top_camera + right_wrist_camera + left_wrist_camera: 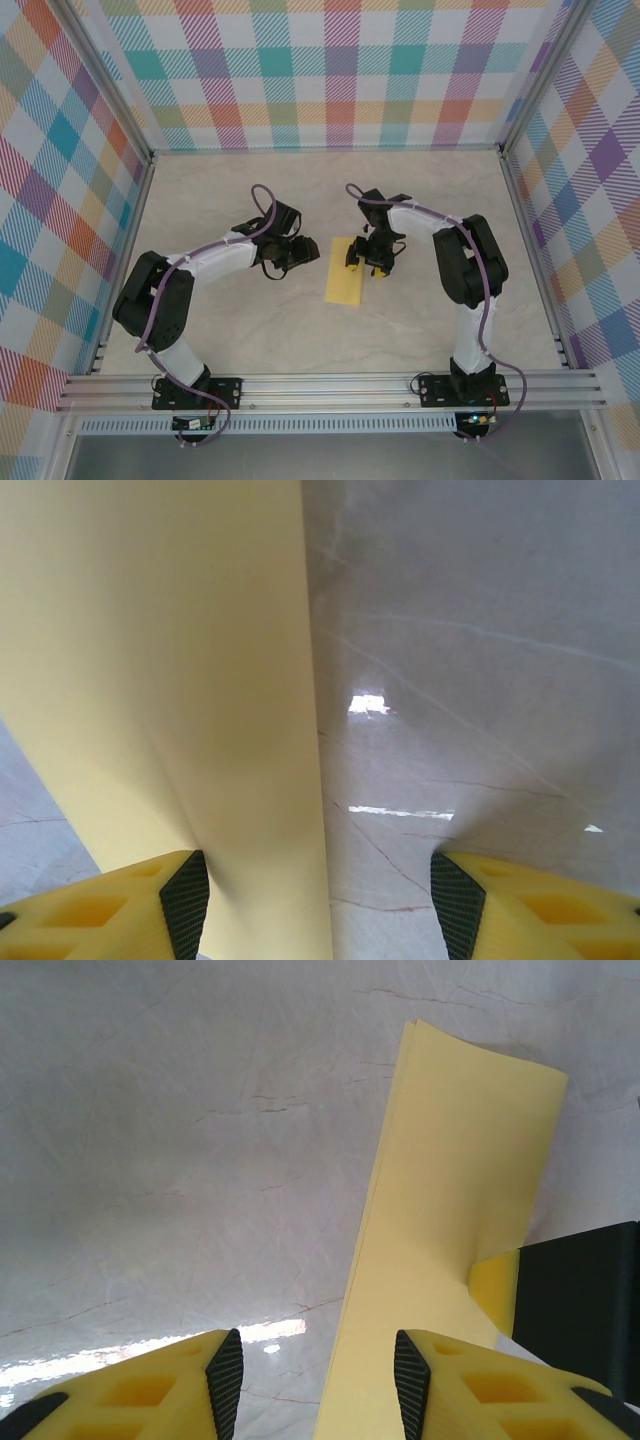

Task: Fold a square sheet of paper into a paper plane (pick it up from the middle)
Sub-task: First fold in half a square sheet of paper at the center of the table, then hold the square sheet of paper at the center of the table.

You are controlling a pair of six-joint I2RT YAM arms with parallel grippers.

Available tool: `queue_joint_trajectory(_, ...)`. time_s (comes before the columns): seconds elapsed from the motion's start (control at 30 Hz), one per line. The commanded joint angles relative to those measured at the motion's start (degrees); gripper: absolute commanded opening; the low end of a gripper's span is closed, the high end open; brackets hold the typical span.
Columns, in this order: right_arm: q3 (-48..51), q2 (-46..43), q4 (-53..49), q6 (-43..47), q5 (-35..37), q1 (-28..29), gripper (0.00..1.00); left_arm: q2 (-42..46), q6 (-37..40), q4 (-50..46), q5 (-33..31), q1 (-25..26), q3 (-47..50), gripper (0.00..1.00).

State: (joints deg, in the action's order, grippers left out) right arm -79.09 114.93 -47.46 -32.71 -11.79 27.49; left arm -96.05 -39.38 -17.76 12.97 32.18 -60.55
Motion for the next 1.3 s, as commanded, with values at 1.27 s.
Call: queue_joint_trajectory(1.27, -1.0, 6.3, -3.7, 3.3, 3.4, 0.5, 0.67, -2.9, 0.8, 1.1, 4.8, 0.4, -2.0, 0.44)
